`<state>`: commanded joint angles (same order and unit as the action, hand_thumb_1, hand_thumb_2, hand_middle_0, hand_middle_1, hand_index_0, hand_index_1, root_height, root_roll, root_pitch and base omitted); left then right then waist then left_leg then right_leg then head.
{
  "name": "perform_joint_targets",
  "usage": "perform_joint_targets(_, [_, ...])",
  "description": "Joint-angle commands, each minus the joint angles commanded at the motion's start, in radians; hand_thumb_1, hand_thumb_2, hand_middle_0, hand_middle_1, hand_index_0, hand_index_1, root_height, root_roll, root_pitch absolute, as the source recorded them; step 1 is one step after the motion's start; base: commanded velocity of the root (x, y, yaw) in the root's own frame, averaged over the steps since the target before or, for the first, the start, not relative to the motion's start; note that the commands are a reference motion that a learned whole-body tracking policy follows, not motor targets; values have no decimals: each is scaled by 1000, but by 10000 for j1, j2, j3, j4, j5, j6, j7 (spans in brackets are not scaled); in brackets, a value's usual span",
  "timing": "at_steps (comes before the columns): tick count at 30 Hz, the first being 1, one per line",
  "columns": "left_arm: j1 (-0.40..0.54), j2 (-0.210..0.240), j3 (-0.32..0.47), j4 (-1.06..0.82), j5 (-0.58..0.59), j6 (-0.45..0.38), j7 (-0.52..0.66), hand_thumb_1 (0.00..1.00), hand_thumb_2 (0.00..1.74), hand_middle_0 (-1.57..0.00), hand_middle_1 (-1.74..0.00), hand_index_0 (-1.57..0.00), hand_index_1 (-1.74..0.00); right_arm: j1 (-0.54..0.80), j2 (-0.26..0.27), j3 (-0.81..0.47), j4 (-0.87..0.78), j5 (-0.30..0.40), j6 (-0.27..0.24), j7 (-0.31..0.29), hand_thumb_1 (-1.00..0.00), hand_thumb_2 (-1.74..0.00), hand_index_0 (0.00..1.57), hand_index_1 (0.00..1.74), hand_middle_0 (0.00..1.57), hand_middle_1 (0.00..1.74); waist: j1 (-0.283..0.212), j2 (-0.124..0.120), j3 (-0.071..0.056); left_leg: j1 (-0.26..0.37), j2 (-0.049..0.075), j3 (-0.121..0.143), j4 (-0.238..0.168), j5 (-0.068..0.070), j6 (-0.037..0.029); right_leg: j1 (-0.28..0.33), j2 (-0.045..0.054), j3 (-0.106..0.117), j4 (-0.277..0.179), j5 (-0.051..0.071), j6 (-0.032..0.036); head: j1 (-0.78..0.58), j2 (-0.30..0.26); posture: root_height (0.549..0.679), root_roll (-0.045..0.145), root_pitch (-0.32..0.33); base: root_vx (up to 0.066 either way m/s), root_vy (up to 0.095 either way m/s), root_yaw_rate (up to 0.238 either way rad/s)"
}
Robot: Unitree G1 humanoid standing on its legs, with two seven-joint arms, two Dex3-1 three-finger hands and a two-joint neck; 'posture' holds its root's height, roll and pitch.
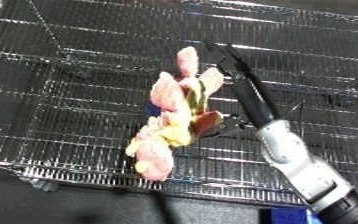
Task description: Pick up the object and place it into the box
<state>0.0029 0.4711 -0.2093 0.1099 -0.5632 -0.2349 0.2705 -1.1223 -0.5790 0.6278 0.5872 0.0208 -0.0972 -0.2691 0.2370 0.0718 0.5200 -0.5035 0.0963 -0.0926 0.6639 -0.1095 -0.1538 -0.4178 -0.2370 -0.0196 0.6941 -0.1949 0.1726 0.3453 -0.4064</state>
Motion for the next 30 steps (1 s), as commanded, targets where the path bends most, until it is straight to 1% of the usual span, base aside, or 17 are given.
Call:
perform_joint_targets(3, [34,77,-57,-56,-10,-65,-5,1000,1740,-1570,-1740,-1570,-1740,-482,151,369,865,-442,141,-52,0,0,0,0,0,0,176,45,0,-215,-53,-88,101,-24,27,-119,-16,-61,23,26,15,187,311,634,6,9,9,24,96])
perform_joint_targets(5, [46,117,-89,-72,-9,-95,-6,1000,1740,-1570,-1740,-1570,-1740,-694,314,549,1417,-751,259,-114,0,0,0,0,0,0,289,57,0,-318,-73,-142,135,-38,44,-177,-17,-104,20,41,26,264,411,634,3,17,15,23,51])
perform_joint_targets(7, [20,135,-116,-71,-10,-127,11,1000,1740,-1570,-1740,-1570,-1740,-884,543,754,1989,-1087,357,-135,0,0,0,0,0,0,402,64,0,-393,-86,-193,162,-55,54,-191,-14,-153,-6,38,29,388,573,634,0,23,18,13,62])
perform_joint_targets(10, [-54,133,-151,-90,-19,-183,42,1000,1740,-1570,-1740,-1570,-1740,-1184,879,1182,2746,-1571,468,-7,0,0,0,0,0,0,541,74,0,-468,-109,-272,183,-77,52,-173,-12,-229,-38,6,14,509,668,635,-3,29,21,-1,110])
perform_joint_targets(14, [-87,122,-185,-155,18,-227,71,1000,1740,-1570,-1740,-1570,-1740,-1386,1247,1630,3499,-1966,600,253,-200,-348,314,348,314,348,675,79,0,-517,-116,-350,145,-79,31,-155,-9,-318,-77,-25,-9,674,719,635,-6,34,23,-7,100])
perform_joint_targets(16, [-70,132,-191,-205,55,-223,54,1000,1740,-1570,-1740,-1570,-1740,-1441,1426,1901,3833,-2212,651,451,-300,-522,471,522,471,522,729,82,0,-527,-116,-373,134,-86,21,-144,-2,-352,-80,-43,-18,818,833,635,-7,36,22,-1,49])
perform_joint_targets(19, [-29,151,-170,-293,70,-244,8,1000,1740,-1570,-1740,-1570,-1740,-1481,1589,2278,4212,-2562,707,778,-450,-783,706,783,706,783,787,90,0,-549,-126,-402,136,-97,9,-137,5,-380,-80,-63,-29,927,826,635,-8,37,19,0,32])
perform_joint_targets(21, [-1,139,-141,-340,64,-263,5,1000,1740,-1570,-1740,-1570,-1740,-1430,1634,2328,4376,-2603,731,912,-550,-957,864,957,864,957,799,94,0,-550,-130,-411,127,-100,7,-129,6,-386,-77,-72,-34,884,818,635,-8,38,14,0,25])
perform_joint_targets(24, [-7,80,-98,-377,105,-251,60,1000,1740,-1570,-1740,-1570,-1740,-1301,1717,2268,4523,-2606,766,965,-700,-1218,1099,1218,1099,1218,754,84,0,-488,-112,-394,86,-120,4,-98,10,-383,-68,-91,-42,755,840,636,-8,37,8,7,1])
perform_joint_targets(30, [-38,-37,6,-334,229,-182,137,1000,1740,-1570,-1740,-1570,-1740,-1100,1951,2104,4519,-2665,827,883,-1000,-1740,1570,1740,1570,1740,584,51,0,-289,-25,-284,-64,-150,-12,-49,40,-337,-80,-149,-51,739,920,636,-6,34,-4,10,-48])
